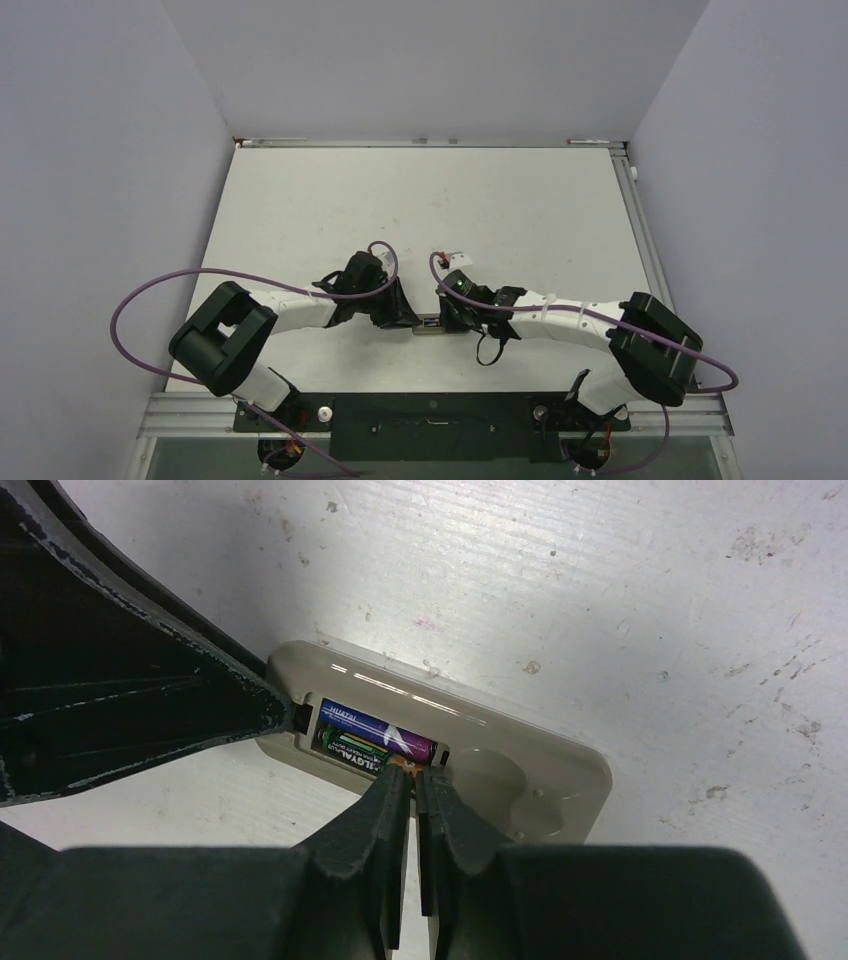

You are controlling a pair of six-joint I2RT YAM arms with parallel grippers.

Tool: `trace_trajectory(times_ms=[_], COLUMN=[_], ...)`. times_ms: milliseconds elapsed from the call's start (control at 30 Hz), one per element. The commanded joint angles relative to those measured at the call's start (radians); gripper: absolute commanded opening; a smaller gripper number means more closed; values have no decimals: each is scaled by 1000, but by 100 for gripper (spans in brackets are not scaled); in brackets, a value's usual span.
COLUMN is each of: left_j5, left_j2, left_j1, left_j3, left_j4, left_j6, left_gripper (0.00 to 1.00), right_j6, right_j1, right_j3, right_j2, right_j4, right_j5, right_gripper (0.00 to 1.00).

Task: Load the batteries into the remote control
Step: Load the battery into the remote control.

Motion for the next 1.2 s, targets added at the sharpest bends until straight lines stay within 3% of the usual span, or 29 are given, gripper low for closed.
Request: trace_trajectory(times_ms=[0,567,867,1167], left_j5=[9,17,18,17], left_j2=[14,16,6,-9], left_j1=[-15,-15,-15,-15], left_j3=[10,3,-11,-14], left_j4=[43,62,64,57], left_j6=[2,0,0,-2], left_gripper=[23,23,23,24], right_j6=[-11,-32,-39,-44], right_j1=[21,122,122,120], right_j3=[27,140,170,202], right_j2=[27,135,159,91], right_j4=[11,-160,-158,-178], right_j5=[6,137,146,183], right_gripper=[9,9,9,10])
